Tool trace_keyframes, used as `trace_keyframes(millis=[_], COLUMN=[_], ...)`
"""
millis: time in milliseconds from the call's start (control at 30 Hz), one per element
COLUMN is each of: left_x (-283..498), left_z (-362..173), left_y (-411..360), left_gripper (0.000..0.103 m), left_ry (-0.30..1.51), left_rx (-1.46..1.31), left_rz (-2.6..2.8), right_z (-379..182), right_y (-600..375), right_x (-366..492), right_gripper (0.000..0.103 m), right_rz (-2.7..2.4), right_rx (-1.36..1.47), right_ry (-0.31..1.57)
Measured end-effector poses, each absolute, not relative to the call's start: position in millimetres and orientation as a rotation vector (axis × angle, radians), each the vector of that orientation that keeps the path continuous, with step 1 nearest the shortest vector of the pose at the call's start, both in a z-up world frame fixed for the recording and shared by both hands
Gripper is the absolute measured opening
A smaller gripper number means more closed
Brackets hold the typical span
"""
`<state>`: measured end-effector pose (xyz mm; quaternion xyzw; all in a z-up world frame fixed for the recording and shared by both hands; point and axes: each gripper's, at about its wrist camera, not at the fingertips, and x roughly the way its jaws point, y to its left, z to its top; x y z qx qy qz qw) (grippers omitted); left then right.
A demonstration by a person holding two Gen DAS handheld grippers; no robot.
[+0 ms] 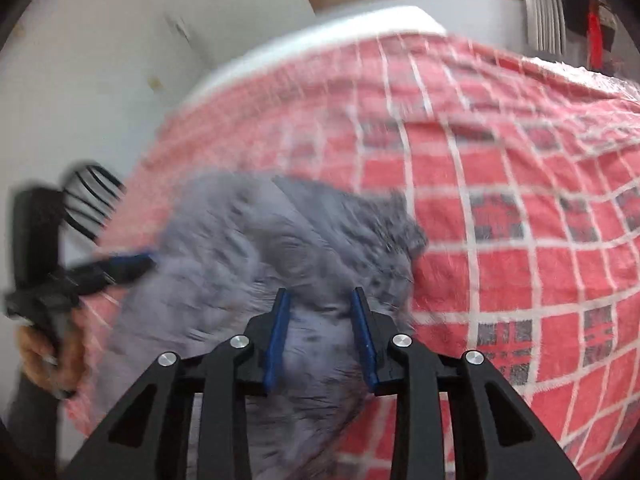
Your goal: Fold large clothes
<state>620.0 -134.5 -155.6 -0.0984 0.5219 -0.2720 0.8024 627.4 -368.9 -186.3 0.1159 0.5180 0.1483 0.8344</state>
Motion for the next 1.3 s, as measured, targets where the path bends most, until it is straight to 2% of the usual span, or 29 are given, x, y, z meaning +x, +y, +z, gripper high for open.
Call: trace_keyframes(millis=[167,300,467,533,633,800,900,933,967,1033,1100,1133,1167,1200,1233,1267,1300], left_x=[613.3,564.5,539.9,540.3,536.3,494.2,480.8,481.3,481.9,481.5,481.6,480.9,479.2,479.0,479.4,483.6,487.1], left_z=[-139.1,-108.9,-132.8,-140.8,-131.6,-99.7,-117.7,-130.6,-142.0,-148.9,-143.7,-139.5,-131.5,-126.3,-119.5,-116.3,-116.5], left_y=[-124.7,-109.0,-134.6,-144.0,-144.7,-116.2,-112.5,-113.3,-114.2,-114.1,-109.3,-105.8,-99.1,-95.3,-87.2,-79.0,-74.5], left_gripper=[0.049,0.049,0.051,0.051,0.049,0.05,0.05,0.05,0.055,0.057,0.065,0.067,0.076,0.09,0.095,0.095,0.095], left_ry=[1.09,1.014,1.049,1.06,1.068,0.996,1.033,1.061,1.075,1.077,1.076,1.071,1.051,1.031,0.999,0.991,1.004], left_rx=[-0.22,-0.189,-0.111,-0.117,-0.117,-0.11,-0.093,-0.094,-0.107,-0.116,-0.141,-0.147,-0.143,-0.138,-0.141,-0.153,-0.174], left_rz=[-0.582,-0.655,-0.668,-0.658,-0.649,-0.729,-0.726,-0.711,-0.702,-0.698,-0.699,-0.701,-0.695,-0.685,-0.672,-0.663,-0.658], right_z=[-157.0,-112.6,-148.8,-164.6,-152.2,-103.7,-135.6,-152.5,-162.6,-171.7,-162.7,-149.5,-142.2,-131.9,-125.1,-123.3,-125.6], right_y=[-380.0,-366.1,-326.9,-330.4,-336.3,-334.5,-316.8,-314.7,-315.0,-320.7,-330.8,-343.8,-354.1,-370.8,-387.8,-401.0,-412.3], right_x=[605.5,548.1,521.9,525.1,516.8,468.0,462.4,464.2,464.4,464.2,464.2,462.2,463.0,464.2,467.4,474.1,480.6], right_gripper=[0.032,0.032,0.029,0.03,0.03,0.029,0.026,0.021,0.017,0.017,0.018,0.025,0.034,0.052,0.064,0.089,0.095], right_rz=[0.363,0.53,0.487,0.457,0.44,0.507,0.459,0.417,0.408,0.405,0.422,0.459,0.481,0.494,0.487,0.475,0.475], right_rx=[0.278,0.254,0.004,0.034,0.049,0.079,-0.017,-0.054,-0.059,-0.003,0.049,0.139,0.206,0.304,0.394,0.467,0.527], right_ry=[1.041,0.956,1.047,1.076,1.081,0.956,1.022,1.046,1.055,1.075,1.088,1.081,1.07,1.047,1.023,1.015,1.02])
